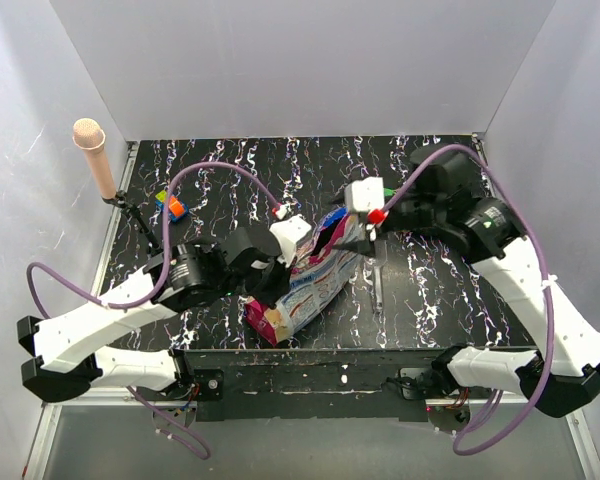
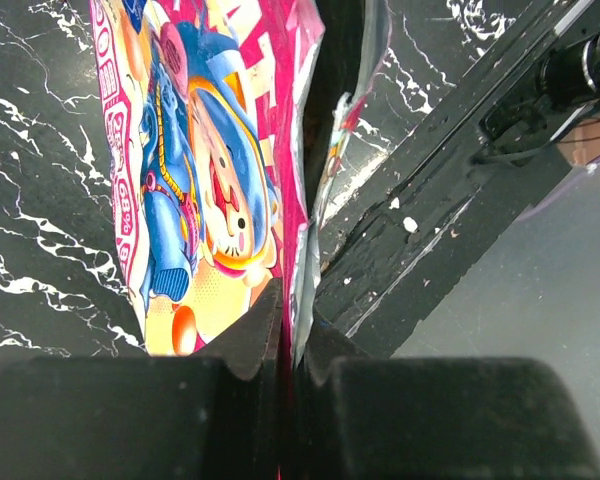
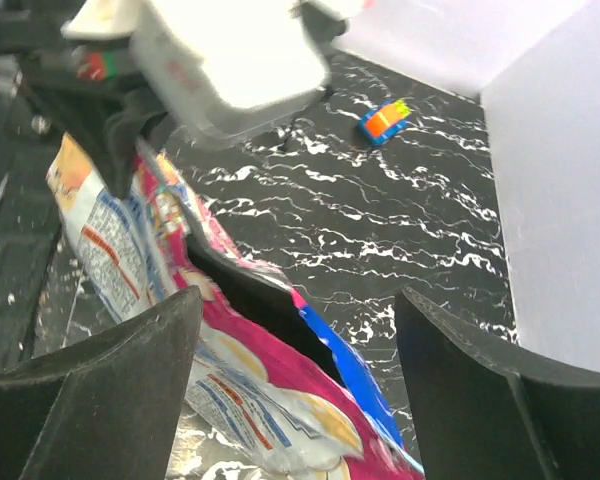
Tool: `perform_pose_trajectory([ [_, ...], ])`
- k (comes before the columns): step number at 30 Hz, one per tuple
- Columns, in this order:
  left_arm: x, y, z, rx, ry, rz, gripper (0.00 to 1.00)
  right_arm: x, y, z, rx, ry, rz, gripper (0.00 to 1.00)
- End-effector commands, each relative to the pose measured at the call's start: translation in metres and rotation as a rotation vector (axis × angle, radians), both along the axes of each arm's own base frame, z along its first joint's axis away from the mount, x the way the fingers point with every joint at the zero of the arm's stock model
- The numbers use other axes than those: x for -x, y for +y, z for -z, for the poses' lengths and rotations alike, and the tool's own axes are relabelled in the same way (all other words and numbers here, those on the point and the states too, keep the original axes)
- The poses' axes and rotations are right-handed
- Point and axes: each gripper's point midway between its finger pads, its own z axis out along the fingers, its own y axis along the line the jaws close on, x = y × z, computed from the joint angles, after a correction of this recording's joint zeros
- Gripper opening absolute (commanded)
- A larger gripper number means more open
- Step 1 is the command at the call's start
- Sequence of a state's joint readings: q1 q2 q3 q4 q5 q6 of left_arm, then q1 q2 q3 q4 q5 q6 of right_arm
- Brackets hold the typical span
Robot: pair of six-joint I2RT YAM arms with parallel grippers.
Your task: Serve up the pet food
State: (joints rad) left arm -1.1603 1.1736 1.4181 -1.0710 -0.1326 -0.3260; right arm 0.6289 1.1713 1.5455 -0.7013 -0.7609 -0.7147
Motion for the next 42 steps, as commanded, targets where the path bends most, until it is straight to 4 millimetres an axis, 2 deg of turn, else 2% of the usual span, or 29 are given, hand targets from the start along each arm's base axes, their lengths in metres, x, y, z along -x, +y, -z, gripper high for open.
perform_pose_trajectory([
  [1,0.002,-0.011,-0.082,0.391,-0.100,-0.027,0.00,0.015,0.012,0.020,0.106,-0.207,-0.109,0.84],
  [5,0.005,-0.011,-0.083,0.433,-0.096,-0.027,0.00,0.027,0.020,0.022,0.137,-0.180,-0.204,0.81],
  [12,0.008,-0.009,-0.083,0.433,-0.111,0.008,0.00,0.032,0.035,0.061,0.269,-0.212,-0.264,0.80],
  [17,0.013,-0.011,-0.086,0.442,-0.114,0.042,0.00,0.028,0.044,0.073,0.357,-0.253,-0.271,0.79],
  [20,0.014,-0.009,-0.090,0.455,-0.115,0.047,0.00,0.024,0.040,0.082,0.447,-0.280,-0.275,0.70],
  [22,0.015,-0.007,-0.094,0.475,-0.124,0.050,0.00,0.017,0.035,0.089,0.474,-0.312,-0.246,0.68],
  [24,0.016,-0.004,-0.095,0.484,-0.133,0.049,0.00,0.011,0.032,0.090,0.497,-0.329,-0.220,0.55],
  [30,0.019,-0.002,-0.088,0.490,-0.115,0.045,0.00,-0.001,0.029,0.082,0.551,-0.392,-0.162,0.25],
  [31,0.020,-0.003,-0.086,0.491,-0.109,0.049,0.00,0.000,0.025,0.082,0.568,-0.386,-0.161,0.17],
  [32,0.021,-0.004,-0.085,0.490,-0.104,0.055,0.00,0.000,0.023,0.081,0.576,-0.384,-0.154,0.02],
  [33,0.021,-0.005,-0.083,0.484,-0.100,0.056,0.00,0.001,0.022,0.080,0.575,-0.375,-0.153,0.01],
  [35,0.019,-0.005,-0.077,0.447,-0.098,0.053,0.15,0.003,0.019,0.079,0.587,-0.360,-0.153,0.01],
  [37,0.018,-0.010,-0.071,0.401,-0.100,0.082,0.37,0.002,0.022,0.072,0.577,-0.346,-0.144,0.01],
  [38,0.017,-0.012,-0.069,0.384,-0.098,0.087,0.45,0.000,0.024,0.070,0.579,-0.347,-0.142,0.01],
  [40,0.015,-0.018,-0.061,0.346,-0.091,0.096,0.50,-0.003,0.029,0.064,0.562,-0.342,-0.136,0.01],
  [41,0.013,-0.021,-0.056,0.331,-0.089,0.097,0.49,-0.005,0.032,0.062,0.550,-0.340,-0.134,0.01],
  [42,0.011,-0.023,-0.051,0.313,-0.088,0.094,0.43,-0.007,0.033,0.061,0.546,-0.337,-0.130,0.01],
])
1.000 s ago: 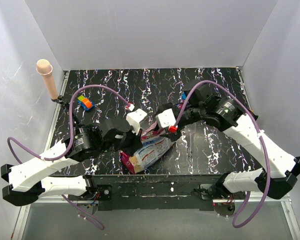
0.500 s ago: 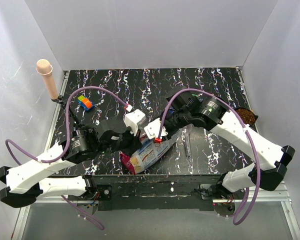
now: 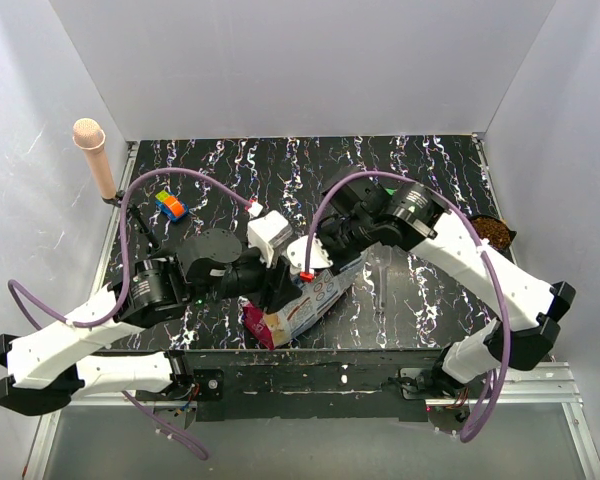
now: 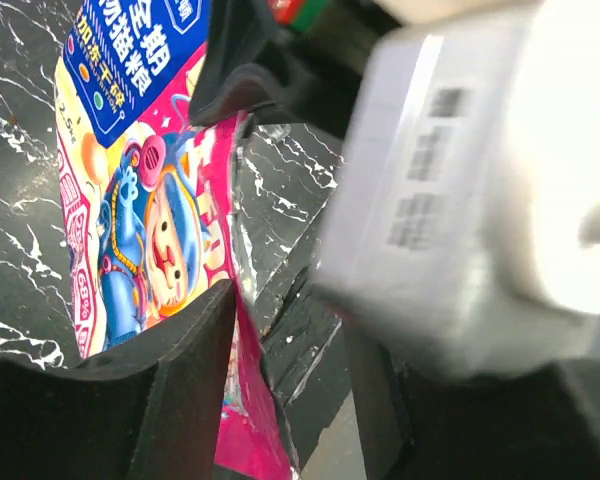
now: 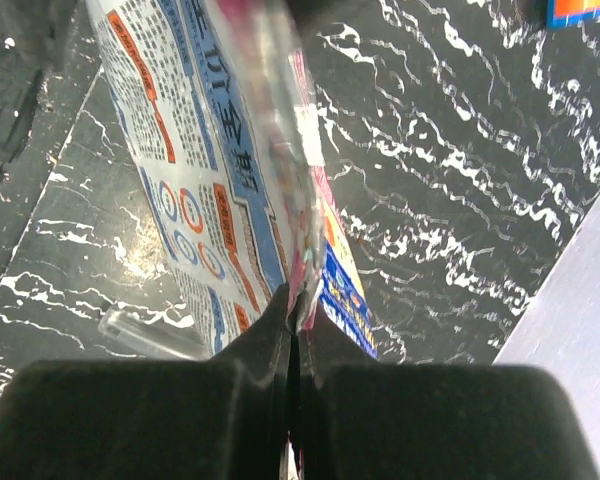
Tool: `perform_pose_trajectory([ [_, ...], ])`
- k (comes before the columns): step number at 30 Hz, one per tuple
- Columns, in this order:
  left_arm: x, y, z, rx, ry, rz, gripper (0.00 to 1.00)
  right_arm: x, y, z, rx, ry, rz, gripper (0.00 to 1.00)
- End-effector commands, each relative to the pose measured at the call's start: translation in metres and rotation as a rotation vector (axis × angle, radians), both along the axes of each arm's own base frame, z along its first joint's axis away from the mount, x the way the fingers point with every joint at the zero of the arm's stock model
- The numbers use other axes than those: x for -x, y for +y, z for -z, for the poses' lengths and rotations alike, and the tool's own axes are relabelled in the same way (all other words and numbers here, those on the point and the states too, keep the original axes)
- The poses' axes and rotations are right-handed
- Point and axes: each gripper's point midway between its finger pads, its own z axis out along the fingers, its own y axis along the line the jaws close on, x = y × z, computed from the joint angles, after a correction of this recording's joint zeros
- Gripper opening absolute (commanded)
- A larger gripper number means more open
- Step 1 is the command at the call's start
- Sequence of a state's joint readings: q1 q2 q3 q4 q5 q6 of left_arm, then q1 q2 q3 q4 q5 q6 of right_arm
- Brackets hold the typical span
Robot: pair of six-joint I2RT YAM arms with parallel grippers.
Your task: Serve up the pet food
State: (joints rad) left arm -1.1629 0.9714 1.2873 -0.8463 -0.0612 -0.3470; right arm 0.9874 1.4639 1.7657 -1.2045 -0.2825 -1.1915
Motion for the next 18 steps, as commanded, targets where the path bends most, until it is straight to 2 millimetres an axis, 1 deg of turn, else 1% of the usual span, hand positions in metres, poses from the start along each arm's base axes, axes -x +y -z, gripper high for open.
perform_pose_trajectory([
  [1,-0.006,-0.021,-0.005,-0.006,-0.034,0.039,0.34,-0.027,0.008,-0.039,-0.103,-0.112,0.066,0.01],
  [2,-0.007,-0.020,-0.002,-0.029,-0.039,0.037,0.26,-0.029,0.007,-0.036,-0.101,-0.111,0.071,0.01],
  [5,-0.013,-0.013,0.003,-0.091,-0.068,0.029,0.06,-0.033,0.005,-0.035,-0.131,-0.103,0.092,0.08],
  [6,-0.015,-0.011,0.004,-0.101,-0.081,0.024,0.01,-0.034,0.004,-0.035,-0.142,-0.104,0.097,0.10],
  [11,-0.017,-0.007,-0.001,-0.093,-0.119,0.024,0.00,-0.045,-0.004,-0.026,-0.170,-0.135,0.138,0.28],
  [12,-0.018,-0.007,-0.001,-0.094,-0.121,0.024,0.00,-0.047,-0.005,-0.024,-0.177,-0.143,0.140,0.29],
  [14,-0.016,-0.007,-0.001,-0.099,-0.124,0.038,0.00,-0.053,-0.010,-0.019,-0.174,-0.156,0.153,0.26],
  [16,-0.013,-0.008,0.000,-0.095,-0.118,0.054,0.00,-0.059,-0.013,-0.014,-0.162,-0.178,0.167,0.25],
  [18,-0.012,-0.009,-0.002,-0.083,-0.120,0.062,0.00,-0.067,-0.017,-0.010,-0.166,-0.206,0.183,0.29],
])
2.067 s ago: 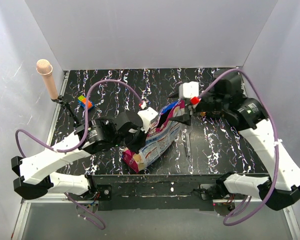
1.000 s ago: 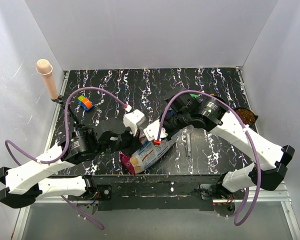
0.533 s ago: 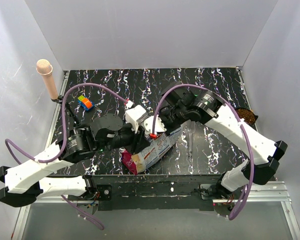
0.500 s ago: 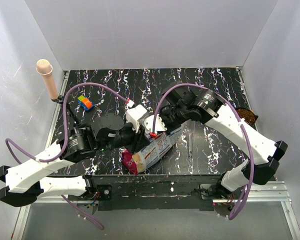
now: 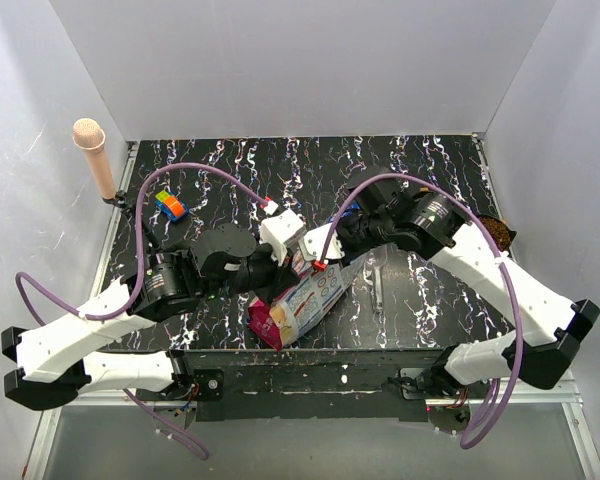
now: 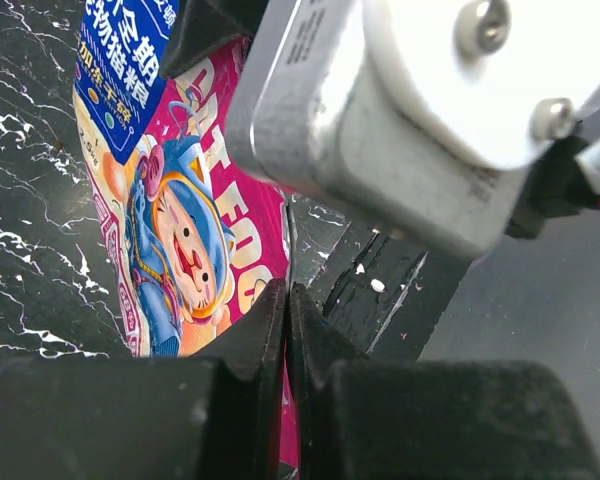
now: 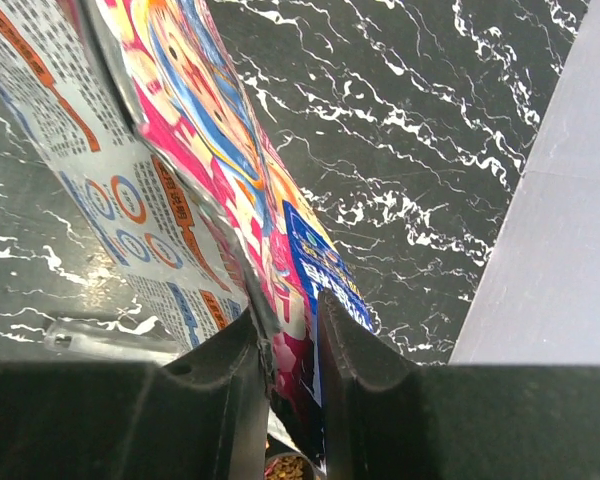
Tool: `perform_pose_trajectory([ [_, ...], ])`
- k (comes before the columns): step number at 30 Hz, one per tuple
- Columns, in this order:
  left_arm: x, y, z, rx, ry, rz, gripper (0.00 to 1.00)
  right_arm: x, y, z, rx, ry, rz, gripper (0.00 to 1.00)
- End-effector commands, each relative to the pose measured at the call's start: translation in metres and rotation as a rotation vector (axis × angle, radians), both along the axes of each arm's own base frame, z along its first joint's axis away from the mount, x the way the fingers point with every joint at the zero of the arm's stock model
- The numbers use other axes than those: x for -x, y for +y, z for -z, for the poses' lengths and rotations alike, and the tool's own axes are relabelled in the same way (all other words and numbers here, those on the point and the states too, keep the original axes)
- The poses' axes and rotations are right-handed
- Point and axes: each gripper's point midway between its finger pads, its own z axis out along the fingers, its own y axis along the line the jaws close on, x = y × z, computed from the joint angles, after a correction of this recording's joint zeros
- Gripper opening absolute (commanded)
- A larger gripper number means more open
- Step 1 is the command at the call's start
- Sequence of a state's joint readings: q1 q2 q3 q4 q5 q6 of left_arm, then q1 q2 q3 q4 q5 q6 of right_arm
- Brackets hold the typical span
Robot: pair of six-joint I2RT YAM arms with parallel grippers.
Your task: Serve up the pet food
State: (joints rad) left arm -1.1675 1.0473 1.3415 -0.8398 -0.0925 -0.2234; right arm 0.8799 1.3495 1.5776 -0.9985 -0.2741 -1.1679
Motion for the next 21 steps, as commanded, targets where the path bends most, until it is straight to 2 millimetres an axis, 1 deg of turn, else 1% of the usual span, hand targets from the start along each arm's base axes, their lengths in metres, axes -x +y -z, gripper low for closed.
perform_pose_trajectory([
  [1,0.003,0.003,-0.001,-0.007,-0.020,0.027,0.00,-0.035,-0.002,-0.013,-0.064,-0.149,0.063,0.30],
  [3,0.003,0.004,-0.001,-0.010,-0.020,0.028,0.00,-0.041,-0.007,-0.014,-0.074,-0.153,0.078,0.32],
  [5,0.005,0.004,-0.001,-0.008,-0.016,0.032,0.00,-0.046,-0.013,-0.014,-0.061,-0.149,0.090,0.27],
  [6,0.006,0.004,0.000,-0.010,-0.010,0.035,0.00,-0.048,-0.016,-0.014,-0.052,-0.148,0.094,0.18],
  [7,0.006,0.004,0.001,-0.010,-0.007,0.034,0.00,-0.048,-0.018,-0.014,-0.042,-0.144,0.092,0.02],
  [8,0.005,0.004,0.002,-0.012,-0.007,0.029,0.00,-0.048,-0.019,-0.016,-0.041,-0.136,0.093,0.01],
  [10,0.004,0.003,0.004,-0.017,-0.006,0.028,0.00,-0.041,-0.016,-0.021,-0.058,-0.100,0.073,0.01],
  [11,0.004,0.002,0.005,-0.023,-0.004,0.030,0.02,-0.038,-0.014,-0.024,-0.070,-0.079,0.072,0.01],
  [13,0.001,-0.001,0.011,-0.043,-0.005,0.026,0.32,-0.034,-0.009,-0.032,-0.101,-0.046,0.079,0.01],
  [14,-0.001,-0.002,0.015,-0.055,-0.010,0.019,0.41,-0.033,-0.008,-0.035,-0.114,-0.029,0.082,0.01],
  [15,-0.005,-0.003,0.018,-0.062,-0.017,0.006,0.49,-0.031,-0.007,-0.037,-0.117,-0.015,0.082,0.01],
  [16,-0.009,-0.002,0.020,-0.070,-0.028,-0.008,0.54,-0.030,-0.006,-0.040,-0.125,-0.006,0.088,0.01],
  [17,-0.012,-0.003,0.022,-0.078,-0.033,-0.025,0.57,-0.029,-0.006,-0.042,-0.127,0.004,0.090,0.01],
  [18,-0.015,-0.002,0.025,-0.089,-0.036,-0.036,0.57,-0.029,-0.005,-0.044,-0.134,0.010,0.094,0.01],
  [19,-0.016,-0.002,0.030,-0.105,-0.036,-0.041,0.55,-0.027,-0.004,-0.046,-0.140,0.013,0.090,0.01],
  [20,-0.018,-0.001,0.031,-0.114,-0.040,-0.051,0.48,-0.028,-0.005,-0.046,-0.140,0.010,0.092,0.01],
  [21,-0.020,0.001,0.034,-0.126,-0.040,-0.069,0.39,-0.029,-0.006,-0.046,-0.139,0.004,0.097,0.03],
])
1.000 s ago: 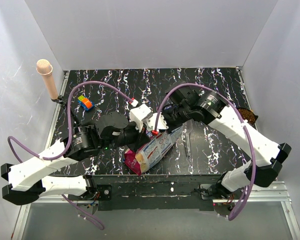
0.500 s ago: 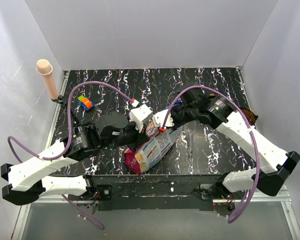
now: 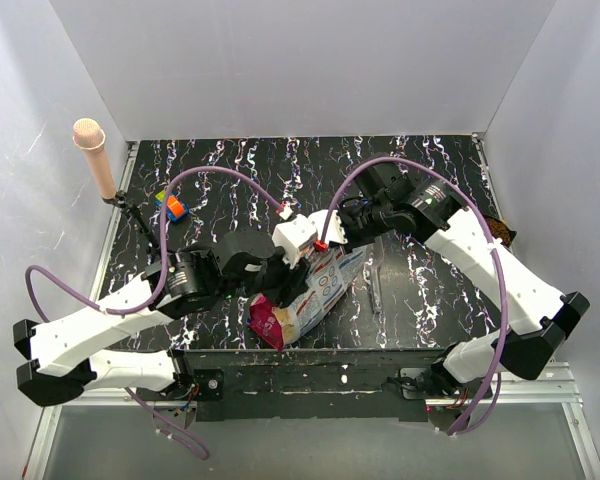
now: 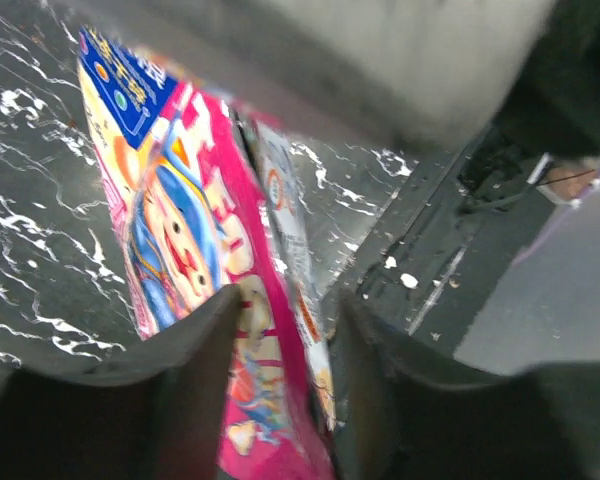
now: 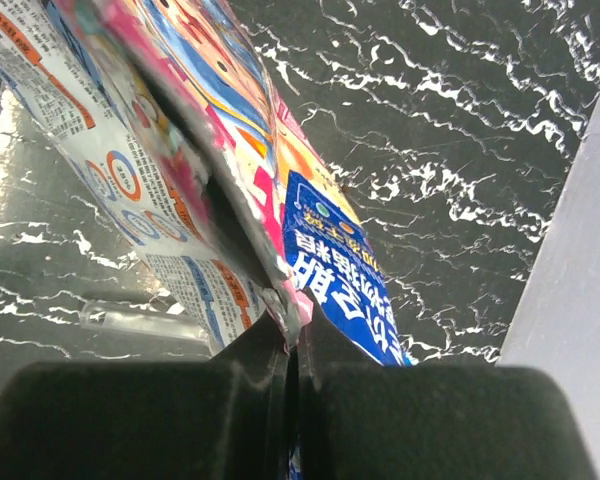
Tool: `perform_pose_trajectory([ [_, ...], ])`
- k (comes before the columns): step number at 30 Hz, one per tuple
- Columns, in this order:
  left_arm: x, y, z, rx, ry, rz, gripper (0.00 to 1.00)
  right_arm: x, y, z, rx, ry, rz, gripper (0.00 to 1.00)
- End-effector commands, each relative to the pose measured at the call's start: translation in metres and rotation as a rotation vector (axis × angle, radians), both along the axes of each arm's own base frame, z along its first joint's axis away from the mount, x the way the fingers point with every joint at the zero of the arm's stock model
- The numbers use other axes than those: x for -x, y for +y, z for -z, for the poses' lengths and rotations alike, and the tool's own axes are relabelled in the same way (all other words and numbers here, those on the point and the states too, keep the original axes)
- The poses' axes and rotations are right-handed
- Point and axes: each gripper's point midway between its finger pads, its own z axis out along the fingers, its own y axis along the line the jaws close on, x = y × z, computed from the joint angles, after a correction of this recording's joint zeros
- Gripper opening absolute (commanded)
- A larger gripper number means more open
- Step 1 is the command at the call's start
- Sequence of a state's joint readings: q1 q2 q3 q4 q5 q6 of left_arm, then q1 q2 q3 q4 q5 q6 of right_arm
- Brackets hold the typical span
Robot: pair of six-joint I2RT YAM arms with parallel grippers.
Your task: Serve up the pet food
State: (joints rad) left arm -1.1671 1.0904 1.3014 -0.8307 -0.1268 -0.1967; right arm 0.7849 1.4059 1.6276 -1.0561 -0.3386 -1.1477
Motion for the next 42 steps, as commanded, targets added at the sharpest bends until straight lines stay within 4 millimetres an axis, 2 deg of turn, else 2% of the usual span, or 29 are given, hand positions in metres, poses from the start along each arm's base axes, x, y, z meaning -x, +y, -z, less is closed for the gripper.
perform_pose_trajectory([
  [1,-0.014,0.008,0.006,-0.043,-0.044,-0.071,0.28,-0.013,0.004,-0.051,-0.139,-0.098,0.045,0.08],
  [2,-0.016,0.011,0.004,-0.041,-0.054,-0.086,0.18,-0.016,0.002,-0.050,-0.138,-0.104,0.057,0.12],
  [4,-0.017,0.015,-0.001,-0.031,-0.069,-0.102,0.06,-0.021,-0.002,-0.046,-0.136,-0.102,0.080,0.18],
  [7,-0.013,0.019,-0.006,-0.008,-0.070,-0.092,0.00,-0.031,-0.007,-0.042,-0.141,-0.090,0.112,0.22],
  [10,-0.009,0.023,-0.007,-0.001,-0.061,-0.083,0.00,-0.043,-0.010,-0.040,-0.153,-0.095,0.147,0.24],
  [13,-0.006,0.025,-0.008,0.006,-0.054,-0.080,0.00,-0.053,-0.015,-0.036,-0.129,-0.112,0.176,0.20],
  [14,-0.006,0.025,-0.008,0.009,-0.055,-0.080,0.00,-0.058,-0.017,-0.035,-0.116,-0.125,0.194,0.16],
  [15,-0.006,0.025,-0.010,0.013,-0.058,-0.079,0.00,-0.061,-0.019,-0.035,-0.105,-0.138,0.208,0.02],
  [19,-0.006,0.027,-0.010,0.009,-0.058,-0.078,0.00,-0.069,-0.023,-0.048,-0.121,-0.148,0.272,0.01],
  [22,-0.005,0.027,-0.012,0.017,-0.058,-0.075,0.00,-0.072,-0.028,-0.048,-0.116,-0.161,0.283,0.01],
  [24,-0.004,0.026,-0.012,0.020,-0.057,-0.069,0.00,-0.076,-0.034,-0.047,-0.124,-0.168,0.296,0.14],
  [25,-0.004,0.026,-0.012,0.015,-0.058,-0.067,0.00,-0.080,-0.037,-0.048,-0.131,-0.180,0.309,0.16],
  [28,-0.004,0.026,-0.014,0.017,-0.059,-0.065,0.00,-0.086,-0.047,-0.047,-0.127,-0.181,0.328,0.20],
  [33,-0.004,0.025,-0.015,0.015,-0.067,-0.057,0.00,-0.099,-0.059,-0.035,-0.047,-0.211,0.348,0.20],
  [35,-0.004,0.025,-0.016,0.008,-0.070,-0.053,0.00,-0.106,-0.064,-0.035,-0.028,-0.232,0.379,0.17],
  [36,-0.004,0.026,-0.016,0.007,-0.071,-0.052,0.00,-0.109,-0.066,-0.036,-0.025,-0.239,0.387,0.07],
  [37,-0.004,0.026,-0.016,0.005,-0.071,-0.052,0.00,-0.110,-0.067,-0.038,-0.025,-0.245,0.395,0.01],
  [42,-0.004,0.028,-0.016,0.006,-0.073,-0.055,0.00,-0.117,-0.068,-0.050,-0.044,-0.265,0.414,0.01],
])
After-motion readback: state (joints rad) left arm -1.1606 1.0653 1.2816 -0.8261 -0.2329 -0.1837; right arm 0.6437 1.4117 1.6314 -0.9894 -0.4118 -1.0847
